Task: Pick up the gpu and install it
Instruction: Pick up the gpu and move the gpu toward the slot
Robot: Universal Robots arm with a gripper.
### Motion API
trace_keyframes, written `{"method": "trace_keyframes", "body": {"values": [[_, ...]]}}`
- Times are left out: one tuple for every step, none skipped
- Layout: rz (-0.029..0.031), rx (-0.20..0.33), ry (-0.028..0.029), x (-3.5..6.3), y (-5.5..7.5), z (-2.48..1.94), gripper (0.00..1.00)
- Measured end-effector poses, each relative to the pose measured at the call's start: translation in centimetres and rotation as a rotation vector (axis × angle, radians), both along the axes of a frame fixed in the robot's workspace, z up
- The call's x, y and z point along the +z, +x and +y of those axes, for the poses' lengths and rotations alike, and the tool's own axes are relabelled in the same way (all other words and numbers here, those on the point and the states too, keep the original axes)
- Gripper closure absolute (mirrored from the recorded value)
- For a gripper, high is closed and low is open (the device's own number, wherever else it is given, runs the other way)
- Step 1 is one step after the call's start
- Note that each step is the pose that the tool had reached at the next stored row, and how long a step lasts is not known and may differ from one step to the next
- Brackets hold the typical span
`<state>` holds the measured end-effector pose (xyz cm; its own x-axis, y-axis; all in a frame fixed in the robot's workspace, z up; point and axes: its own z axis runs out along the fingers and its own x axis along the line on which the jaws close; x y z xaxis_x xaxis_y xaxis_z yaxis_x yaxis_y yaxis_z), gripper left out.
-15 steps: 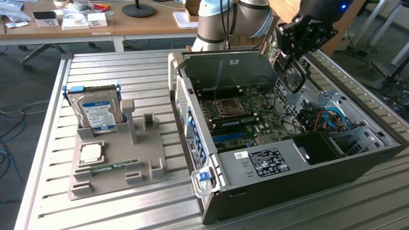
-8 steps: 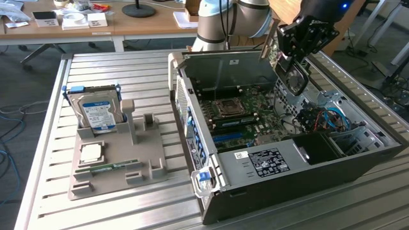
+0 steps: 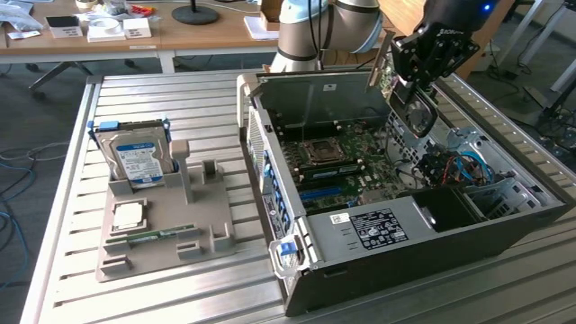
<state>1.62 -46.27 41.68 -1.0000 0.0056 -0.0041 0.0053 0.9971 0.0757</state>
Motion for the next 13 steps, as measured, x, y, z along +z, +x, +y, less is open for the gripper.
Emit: {"method": "trace_keyframes", "body": {"values": [[0.0,0.0,0.0003,0.0,0.0,0.0,0.73],[0.0,0.0,0.0009,0.0,0.0,0.01,0.73],[0.0,0.0,0.001,0.0,0.0,0.01,0.73],[0.0,0.0,0.0011,0.0,0.0,0.01,0.73],[0.0001,0.0,0.0012,0.0,0.1,0.01,0.73],[0.0001,0.0,0.0013,-0.01,0.2,0.0,0.73],[0.0001,0.0,0.0013,-0.01,0.3,0.0,0.73],[0.0,0.0,0.0013,-0.01,0.5,0.0,0.73],[0.0001,0.0,0.0012,-0.01,0.6,0.01,0.73],[0.0,0.0,0.0013,-0.01,0.8,0.0,0.73],[0.0001,0.0,0.0012,-0.01,1.0,0.0,0.73],[0.0001,0.0,0.0013,-0.01,1.1,0.0,0.73],[0.0,0.0,0.0012,-0.01,1.3,0.0,0.73]]}}
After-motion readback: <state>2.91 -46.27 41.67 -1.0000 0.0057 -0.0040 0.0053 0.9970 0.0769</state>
